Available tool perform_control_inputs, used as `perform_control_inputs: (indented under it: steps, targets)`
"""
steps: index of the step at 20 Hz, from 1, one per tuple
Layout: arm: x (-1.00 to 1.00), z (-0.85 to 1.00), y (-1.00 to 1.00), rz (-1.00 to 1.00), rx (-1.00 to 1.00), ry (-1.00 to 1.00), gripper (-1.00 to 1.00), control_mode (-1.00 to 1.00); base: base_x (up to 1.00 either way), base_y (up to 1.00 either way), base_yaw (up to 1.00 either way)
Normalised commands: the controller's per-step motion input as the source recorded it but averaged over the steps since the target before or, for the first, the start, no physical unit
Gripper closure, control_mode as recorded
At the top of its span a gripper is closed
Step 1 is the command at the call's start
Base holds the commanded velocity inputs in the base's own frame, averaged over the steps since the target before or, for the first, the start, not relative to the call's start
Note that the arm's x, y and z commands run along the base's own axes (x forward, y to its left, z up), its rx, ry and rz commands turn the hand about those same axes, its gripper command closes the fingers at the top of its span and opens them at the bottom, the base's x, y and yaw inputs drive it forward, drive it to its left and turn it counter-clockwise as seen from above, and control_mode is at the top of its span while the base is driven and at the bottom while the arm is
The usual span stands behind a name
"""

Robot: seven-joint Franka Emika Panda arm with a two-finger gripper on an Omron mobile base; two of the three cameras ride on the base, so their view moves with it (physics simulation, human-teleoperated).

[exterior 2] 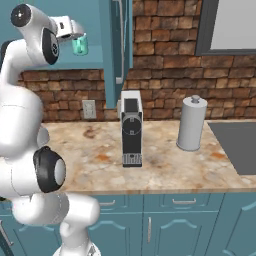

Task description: Move the mug from next to the sink to the open cabinet. Then, move the bowl with the pear to the fridge to clear the area for faucet cleaning.

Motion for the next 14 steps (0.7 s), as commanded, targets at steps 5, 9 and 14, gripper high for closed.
perform_control_inputs:
  steps: [5,9,14]
  targets:
    - [-1.00,-0.92,-0.13,-0.10,0.00,-0.05,-1.00,-1.00,0.00,0.00,0.00]
    - [-1.00,-1.00,-0.33,-0.13,0.00,-0.07,-1.00,-1.00,0.00,0.00,0.00]
    - [-1.00,-1.00,-0.36,-0.16,0.00,-0.03,-1.00,-1.00,0.00,0.00,0.00]
